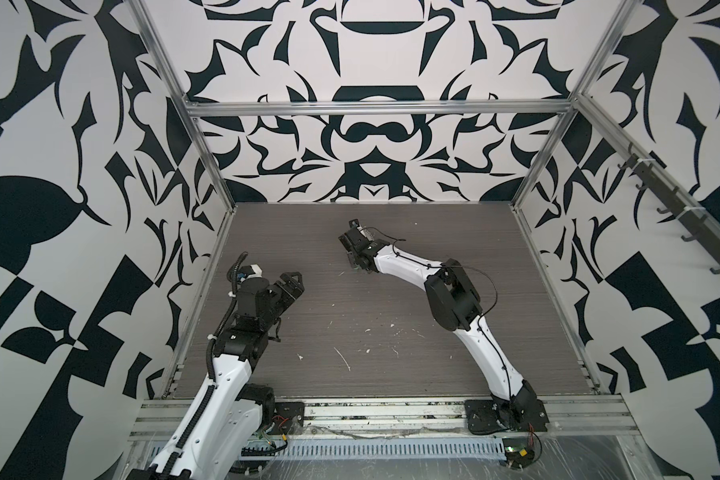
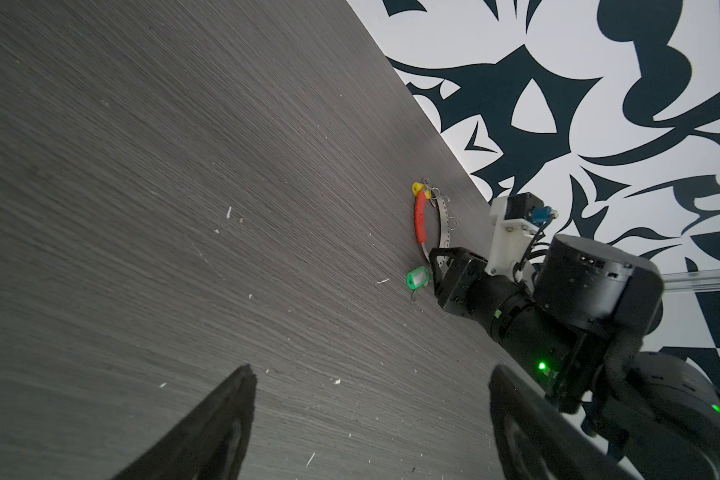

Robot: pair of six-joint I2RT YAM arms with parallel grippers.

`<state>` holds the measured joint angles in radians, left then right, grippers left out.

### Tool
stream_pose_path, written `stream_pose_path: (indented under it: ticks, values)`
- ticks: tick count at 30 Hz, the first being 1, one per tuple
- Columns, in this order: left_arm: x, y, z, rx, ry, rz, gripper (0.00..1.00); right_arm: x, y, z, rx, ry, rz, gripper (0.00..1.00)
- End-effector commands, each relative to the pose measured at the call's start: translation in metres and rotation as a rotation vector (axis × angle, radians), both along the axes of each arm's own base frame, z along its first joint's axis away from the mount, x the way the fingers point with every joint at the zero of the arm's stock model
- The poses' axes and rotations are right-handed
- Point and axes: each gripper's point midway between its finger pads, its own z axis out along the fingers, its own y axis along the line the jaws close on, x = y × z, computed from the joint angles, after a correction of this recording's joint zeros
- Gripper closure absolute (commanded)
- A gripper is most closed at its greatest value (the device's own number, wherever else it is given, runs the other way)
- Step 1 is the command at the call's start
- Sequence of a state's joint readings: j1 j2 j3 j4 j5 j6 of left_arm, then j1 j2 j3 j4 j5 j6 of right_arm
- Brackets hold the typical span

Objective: Remove the keys from the keyring

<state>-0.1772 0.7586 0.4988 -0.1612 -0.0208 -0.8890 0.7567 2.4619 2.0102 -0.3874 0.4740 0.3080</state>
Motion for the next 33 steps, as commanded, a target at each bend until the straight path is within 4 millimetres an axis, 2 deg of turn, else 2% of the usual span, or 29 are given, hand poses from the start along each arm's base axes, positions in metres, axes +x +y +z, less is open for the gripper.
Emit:
stream_pose_path:
  ticks: [1,5,14,17,21,25,33]
  values:
    - [-0.001,-0.001,0.003,0.003,0.003,-0.009,0.09,0.002,0.008,0.041,0.078,-0.068,0.011,0.58]
    - [-0.001,-0.001,0.002,0.008,0.004,-0.009,0.09,0.004,0.007,0.033,0.042,-0.043,0.005,0.61]
    - [-0.001,-0.002,0.004,0.007,0.0,-0.012,0.09,0.007,0.0,0.024,0.022,-0.023,-0.018,0.75]
    - [0.0,-0.001,0.004,0.008,-0.001,-0.012,0.09,0.008,-0.001,0.024,0.026,-0.021,-0.018,0.74]
    - [0.0,-0.002,0.005,0.005,0.0,-0.015,0.09,0.007,0.003,0.031,0.072,-0.041,-0.004,0.66]
    - [0.0,-0.002,0.005,0.005,-0.001,-0.015,0.09,0.005,0.007,0.027,0.081,-0.026,0.013,0.63]
    - [-0.001,-0.002,0.004,0.005,0.002,-0.015,0.08,0.007,0.0,0.017,0.046,-0.011,-0.009,0.71]
